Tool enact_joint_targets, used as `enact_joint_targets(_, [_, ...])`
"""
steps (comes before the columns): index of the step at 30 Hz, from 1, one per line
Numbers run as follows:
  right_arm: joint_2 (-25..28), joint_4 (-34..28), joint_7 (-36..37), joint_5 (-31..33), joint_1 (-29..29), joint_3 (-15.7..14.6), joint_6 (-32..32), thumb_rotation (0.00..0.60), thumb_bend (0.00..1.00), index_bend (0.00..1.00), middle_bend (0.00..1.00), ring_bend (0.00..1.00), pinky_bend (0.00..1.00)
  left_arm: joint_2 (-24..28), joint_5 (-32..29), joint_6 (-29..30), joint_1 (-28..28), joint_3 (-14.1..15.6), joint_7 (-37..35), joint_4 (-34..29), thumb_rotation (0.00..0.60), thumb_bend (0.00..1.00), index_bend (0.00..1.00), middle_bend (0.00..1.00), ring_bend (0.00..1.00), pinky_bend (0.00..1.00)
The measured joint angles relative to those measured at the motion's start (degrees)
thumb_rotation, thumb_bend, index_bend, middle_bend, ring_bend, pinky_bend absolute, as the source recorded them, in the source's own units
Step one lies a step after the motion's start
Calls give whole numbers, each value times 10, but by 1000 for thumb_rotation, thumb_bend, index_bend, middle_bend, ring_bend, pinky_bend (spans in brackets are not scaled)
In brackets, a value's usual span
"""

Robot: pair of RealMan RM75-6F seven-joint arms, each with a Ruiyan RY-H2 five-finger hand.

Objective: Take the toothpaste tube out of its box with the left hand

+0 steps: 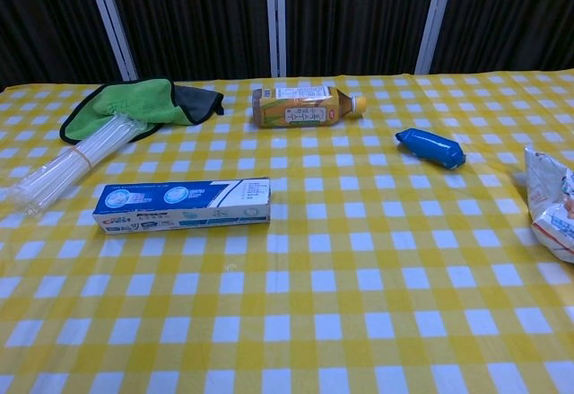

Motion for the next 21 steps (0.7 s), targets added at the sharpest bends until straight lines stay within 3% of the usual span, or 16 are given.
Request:
enact_joint_targets(11, [12, -7, 33, 5, 1, 1, -4, 600, 89, 63, 0, 0, 0, -50, -144, -144, -112, -47, 130, -25, 600, 173, 145, 10, 98, 177])
enact_joint_targets(21, [30, -9, 85, 17, 0, 8, -5, 600, 90, 64, 0, 0, 0, -125, -306, -190, -204, -60, 255, -17, 600, 182, 163, 28, 111, 184])
